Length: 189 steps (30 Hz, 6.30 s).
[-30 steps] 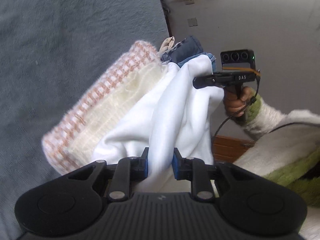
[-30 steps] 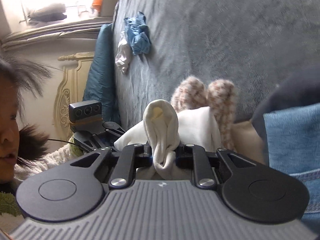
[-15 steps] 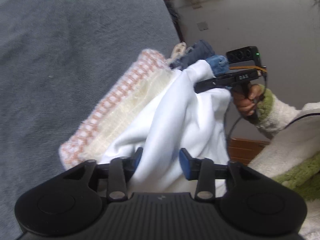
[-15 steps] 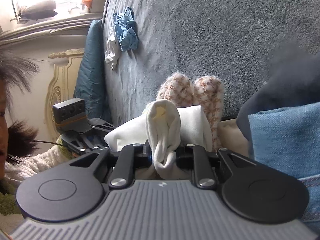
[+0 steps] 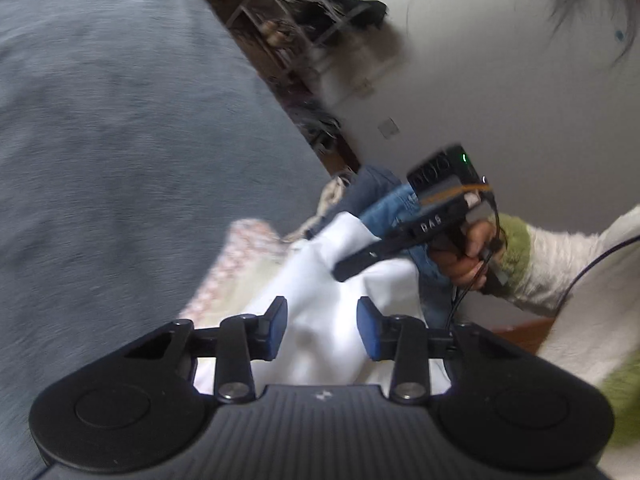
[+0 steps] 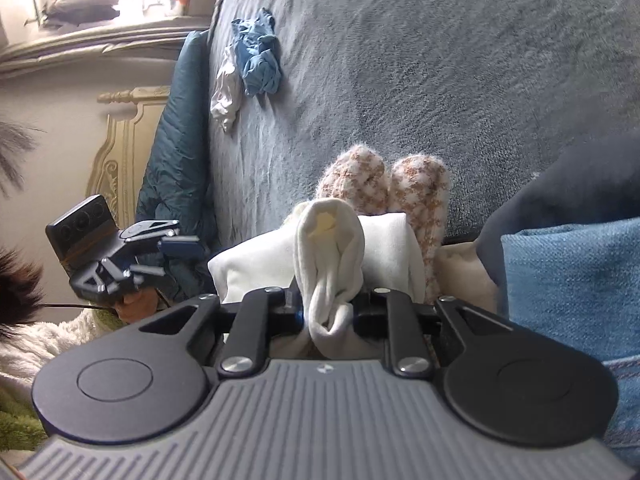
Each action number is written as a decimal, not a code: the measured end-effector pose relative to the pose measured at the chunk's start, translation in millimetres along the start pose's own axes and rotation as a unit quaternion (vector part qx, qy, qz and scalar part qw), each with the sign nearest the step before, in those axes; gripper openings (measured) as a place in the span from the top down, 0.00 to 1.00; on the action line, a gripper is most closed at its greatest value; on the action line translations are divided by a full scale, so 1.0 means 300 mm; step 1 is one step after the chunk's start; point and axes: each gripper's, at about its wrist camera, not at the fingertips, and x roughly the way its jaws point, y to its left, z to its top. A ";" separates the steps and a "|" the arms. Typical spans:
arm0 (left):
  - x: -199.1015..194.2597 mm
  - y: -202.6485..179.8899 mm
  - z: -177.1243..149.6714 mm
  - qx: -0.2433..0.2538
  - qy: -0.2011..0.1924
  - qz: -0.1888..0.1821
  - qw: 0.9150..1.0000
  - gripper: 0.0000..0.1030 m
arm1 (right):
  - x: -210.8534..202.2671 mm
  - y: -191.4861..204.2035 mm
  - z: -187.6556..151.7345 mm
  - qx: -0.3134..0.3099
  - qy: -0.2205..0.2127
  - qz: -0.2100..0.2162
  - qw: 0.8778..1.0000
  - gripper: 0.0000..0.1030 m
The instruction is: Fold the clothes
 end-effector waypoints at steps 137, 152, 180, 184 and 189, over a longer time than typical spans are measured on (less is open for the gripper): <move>-0.038 -0.238 -0.543 -0.135 -0.082 0.077 0.984 0.52 | -0.056 0.286 -0.431 -0.252 -0.167 -0.320 0.898 0.95; -0.046 -0.242 -0.618 -0.235 -0.160 0.079 0.955 0.50 | -0.103 0.232 -0.132 -0.207 -0.206 -0.250 0.923 0.92; -0.119 -0.223 -0.910 -0.335 -0.244 0.060 0.908 0.56 | -0.076 0.047 -0.131 0.069 -0.104 -0.125 0.984 0.44; -0.138 -0.292 -0.921 -0.306 -0.244 0.054 0.919 0.57 | -0.072 0.057 -0.120 0.053 -0.109 -0.125 0.985 0.44; -0.126 -0.296 -0.961 -0.328 -0.247 0.042 0.911 0.67 | -0.055 0.057 -0.106 0.042 -0.106 -0.128 0.985 0.48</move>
